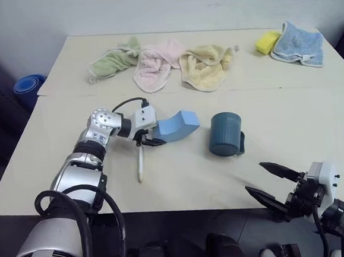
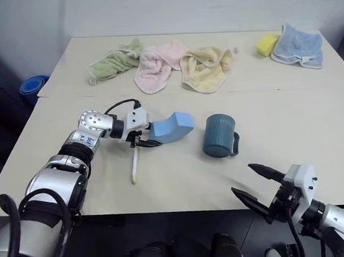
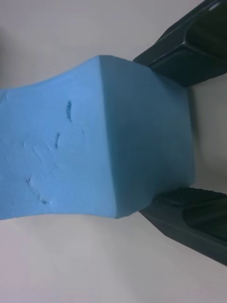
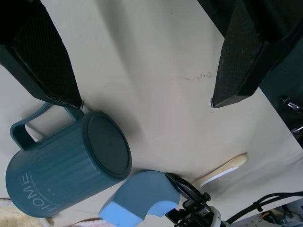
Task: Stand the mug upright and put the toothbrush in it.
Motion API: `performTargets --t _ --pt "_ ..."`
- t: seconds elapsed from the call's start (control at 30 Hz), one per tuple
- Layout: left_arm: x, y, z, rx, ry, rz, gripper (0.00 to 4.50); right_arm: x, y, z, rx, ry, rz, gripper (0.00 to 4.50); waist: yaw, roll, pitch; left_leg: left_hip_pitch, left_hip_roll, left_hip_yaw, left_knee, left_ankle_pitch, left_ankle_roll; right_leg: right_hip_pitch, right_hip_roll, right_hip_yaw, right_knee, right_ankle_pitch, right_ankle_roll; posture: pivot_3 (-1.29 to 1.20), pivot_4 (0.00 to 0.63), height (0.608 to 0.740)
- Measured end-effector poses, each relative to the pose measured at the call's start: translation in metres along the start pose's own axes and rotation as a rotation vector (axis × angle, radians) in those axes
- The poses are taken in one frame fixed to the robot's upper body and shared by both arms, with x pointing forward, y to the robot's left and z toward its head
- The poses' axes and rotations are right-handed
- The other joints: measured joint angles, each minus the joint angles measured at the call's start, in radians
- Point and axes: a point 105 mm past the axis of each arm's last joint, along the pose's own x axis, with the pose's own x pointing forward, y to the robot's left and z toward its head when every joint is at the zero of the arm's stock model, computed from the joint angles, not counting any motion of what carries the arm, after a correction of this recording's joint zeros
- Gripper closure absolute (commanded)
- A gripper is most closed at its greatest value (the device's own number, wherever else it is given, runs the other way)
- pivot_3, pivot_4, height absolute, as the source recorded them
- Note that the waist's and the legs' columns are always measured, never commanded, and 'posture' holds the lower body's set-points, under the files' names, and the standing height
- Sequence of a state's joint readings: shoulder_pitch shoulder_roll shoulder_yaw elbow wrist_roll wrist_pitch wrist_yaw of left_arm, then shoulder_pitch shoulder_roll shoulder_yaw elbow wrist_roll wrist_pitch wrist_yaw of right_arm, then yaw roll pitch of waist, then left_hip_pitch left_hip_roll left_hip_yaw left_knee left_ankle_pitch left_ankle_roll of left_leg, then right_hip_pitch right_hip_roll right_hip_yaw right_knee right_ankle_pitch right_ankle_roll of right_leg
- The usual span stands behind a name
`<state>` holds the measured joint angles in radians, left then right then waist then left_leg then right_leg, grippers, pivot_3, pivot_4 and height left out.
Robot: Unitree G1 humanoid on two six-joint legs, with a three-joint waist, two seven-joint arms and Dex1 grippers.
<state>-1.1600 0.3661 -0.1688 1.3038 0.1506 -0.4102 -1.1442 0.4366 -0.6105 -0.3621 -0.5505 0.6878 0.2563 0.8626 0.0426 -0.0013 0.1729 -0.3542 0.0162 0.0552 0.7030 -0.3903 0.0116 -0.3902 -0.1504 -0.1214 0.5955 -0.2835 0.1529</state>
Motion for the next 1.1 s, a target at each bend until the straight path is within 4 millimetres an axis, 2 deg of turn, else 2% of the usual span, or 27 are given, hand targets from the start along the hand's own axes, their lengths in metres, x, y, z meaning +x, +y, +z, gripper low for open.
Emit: performTargets --t 0.13,0.27,0.33,0.37,0.4,0.47,0.57,0.6,0.67,0.77,0.8,0.83,1.0,1.1 --pt "-0.001 -0.002 0.003 -0.058 -0.102 0.01 2.11 0.002 -0.001 0.003 -0.016 -0.014 0.011 0.0 -0.011 0.0 0.0 0.0 0.0 0.0 -0.001 0.0 0.0 -0.002 0.0 0.0 0.0 0.0 0.0 0.0 0.15 0.74" --pt "-0.016 0.009 0.024 -0.08 -0.279 0.071 2.11 0.003 -0.001 0.001 -0.018 -0.011 0.028 0.0 -0.018 0.0 0.0 0.0 0.0 0.0 -0.001 0.0 0.0 -0.002 0.0 0.0 0.001 0.0 0.0 0.0 0.15 0.74" --pt "-0.046 0.025 0.038 -0.057 -0.378 0.191 2.11 0.007 -0.001 -0.003 -0.011 -0.009 0.051 0.0 -0.024 0.0 0.0 0.0 0.001 0.0 -0.001 0.0 0.0 -0.002 0.0 0.0 0.001 0.0 0.0 0.0 0.15 0.74" --pt "-0.069 0.034 0.039 -0.042 -0.395 0.282 2.11 0.009 -0.002 -0.003 -0.019 -0.016 0.062 0.0 -0.031 0.0 0.0 0.001 0.001 0.0 -0.002 0.0 0.0 -0.002 0.0 0.0 0.002 0.0 0.0 0.0 0.15 0.74" --pt "-0.083 0.038 0.038 -0.038 -0.401 0.339 2.11 0.009 -0.004 -0.002 -0.024 -0.023 0.061 0.0 -0.042 0.0 0.0 0.002 0.001 0.0 -0.002 0.0 0.0 -0.002 0.0 0.001 0.003 0.0 0.0 0.0 0.15 0.74" --pt "-0.125 0.038 0.021 -0.059 -0.35 0.504 2.11 0.016 -0.007 0.005 -0.055 -0.056 0.075 0.0 -0.055 0.002 -0.001 0.005 0.001 -0.001 -0.003 0.0 0.0 -0.003 0.0 0.0 0.005 0.0 0.0 0.0 0.15 0.74" --pt "-0.153 0.026 -0.006 -0.138 -0.274 0.622 2.11 0.023 -0.008 0.015 -0.092 -0.092 0.096 0.0 -0.068 0.003 -0.001 0.006 0.001 -0.003 -0.004 0.0 0.0 -0.003 0.0 0.0 0.007 0.0 0.0 0.0 0.15 0.74" --pt "-0.173 0.008 -0.033 -0.233 -0.195 0.712 2.11 0.031 -0.006 0.023 -0.12 -0.13 0.121 0.0 -0.076 0.003 -0.001 0.007 0.002 -0.006 -0.004 0.0 -0.001 -0.004 0.0 0.0 0.007 0.0 -0.001 0.0 0.15 0.74" --pt "-0.185 -0.009 -0.059 -0.351 -0.127 0.782 2.11 0.037 -0.006 0.03 -0.145 -0.164 0.133 0.0 -0.071 0.004 0.0 0.007 0.002 -0.009 -0.004 -0.001 -0.002 -0.004 0.0 -0.001 0.009 -0.001 -0.001 0.0 0.15 0.74" --pt "-0.226 -0.061 -0.106 -0.553 0.068 0.965 2.11 0.056 -0.003 0.05 -0.25 -0.241 0.19 0.0 -0.065 0.002 0.0 0.005 0.001 -0.013 -0.002 -0.002 -0.003 -0.003 -0.001 -0.001 0.009 -0.001 -0.001 0.0 0.15 0.74" --pt "-0.235 -0.072 -0.113 -0.603 0.105 1.007 1.77 0.059 -0.002 0.051 -0.267 -0.245 0.205 0.0 -0.054 0.002 0.0 0.003 0.001 -0.012 -0.001 -0.002 -0.003 -0.003 -0.001 -0.002 0.009 -0.001 -0.001 0.0 0.15 0.74" --pt "-0.245 -0.085 -0.115 -0.662 0.138 1.055 1.41 0.062 -0.001 0.052 -0.282 -0.246 0.221 0.0 -0.026 0.002 0.0 0.001 0.0 -0.014 0.003 -0.002 -0.004 -0.002 -0.001 -0.002 0.009 -0.001 -0.002 0.0 0.15 0.74" --pt "-0.241 -0.092 -0.102 -0.746 0.115 1.054 0.04 0.064 -0.002 0.047 -0.261 -0.234 0.233 0.0 0.003 0.002 0.0 0.001 -0.002 -0.018 0.007 -0.002 -0.004 0.002 0.0 0.002 0.009 -0.001 -0.002 0.0 0.15 0.74" --pt "-0.244 -0.088 -0.091 -0.744 0.081 1.029 0.04 0.059 -0.009 0.043 -0.243 -0.2 0.201 0.0 -0.005 0.002 0.0 0.001 -0.001 -0.016 0.006 -0.003 -0.005 0.0 0.001 0.003 0.01 -0.001 -0.002 0.0 0.15 0.74"
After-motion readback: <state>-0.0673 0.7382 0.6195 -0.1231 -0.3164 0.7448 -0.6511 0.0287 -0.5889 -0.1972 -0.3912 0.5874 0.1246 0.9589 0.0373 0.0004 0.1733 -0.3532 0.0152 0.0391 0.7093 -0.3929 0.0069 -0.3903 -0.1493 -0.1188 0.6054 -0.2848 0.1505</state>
